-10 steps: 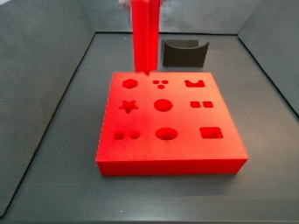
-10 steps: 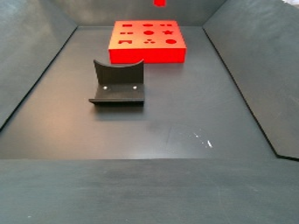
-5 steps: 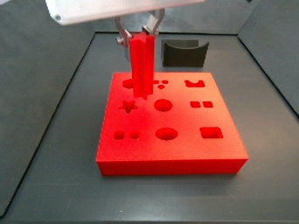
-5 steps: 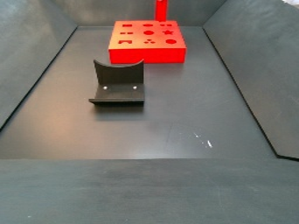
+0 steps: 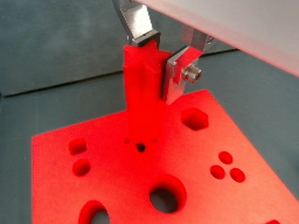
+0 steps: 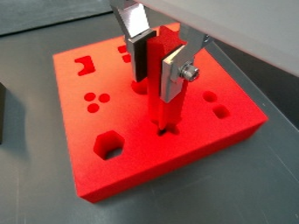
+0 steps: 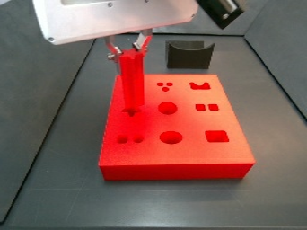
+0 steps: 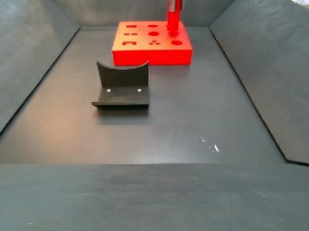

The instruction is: Insert the star object.

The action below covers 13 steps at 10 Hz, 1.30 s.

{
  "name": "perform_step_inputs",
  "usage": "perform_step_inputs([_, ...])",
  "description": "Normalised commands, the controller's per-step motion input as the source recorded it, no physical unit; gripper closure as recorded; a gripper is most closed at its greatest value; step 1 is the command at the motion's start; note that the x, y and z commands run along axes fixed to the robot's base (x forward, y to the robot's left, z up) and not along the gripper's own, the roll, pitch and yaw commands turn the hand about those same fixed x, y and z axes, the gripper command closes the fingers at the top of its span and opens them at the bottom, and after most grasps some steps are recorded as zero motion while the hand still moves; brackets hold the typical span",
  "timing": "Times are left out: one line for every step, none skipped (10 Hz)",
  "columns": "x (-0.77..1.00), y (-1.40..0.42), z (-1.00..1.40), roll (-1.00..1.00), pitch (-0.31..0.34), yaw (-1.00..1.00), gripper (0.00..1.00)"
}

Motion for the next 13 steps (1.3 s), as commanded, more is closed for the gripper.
perform_step_inputs([-0.02, -0.05, -0.05, -0.03, -0.066, -0.11, 1.0])
perform_step_inputs([-0.01, 0.0, 0.0, -0.11, -0.123, -0.15, 1.0])
perform_step_inputs([0.15, 0.0, 0.0, -0.06, -0.113, -0.27, 1.0])
perform_step_inputs([0.15, 0.0, 0.0, -0.01, -0.067, -0.41, 1.0])
perform_step_inputs([0.03, 0.0, -0.05, 0.0, -0.099, -0.53, 1.0])
perform_step_inputs([0.0, 0.0, -0.04, 0.0, -0.063, -0.46, 1.0])
perform_step_inputs([0.0, 0.0, -0.04, 0.0, -0.056, -0.21, 1.0])
perform_step_inputs([0.02, -0.01, -0.07, 0.0, -0.067, -0.31, 1.0])
perform_step_inputs([0.05, 0.0, -0.09, 0.0, -0.04, -0.24, 1.0])
perform_step_inputs([0.02, 0.0, -0.09, 0.03, -0.02, -0.21, 1.0])
perform_step_inputs([0.03, 0.0, -0.09, 0.04, -0.01, -0.2, 1.0])
perform_step_inputs([0.02, 0.0, -0.11, 0.06, -0.009, -0.21, 1.0])
perform_step_inputs([0.02, 0.0, -0.12, 0.06, -0.011, -0.21, 1.0])
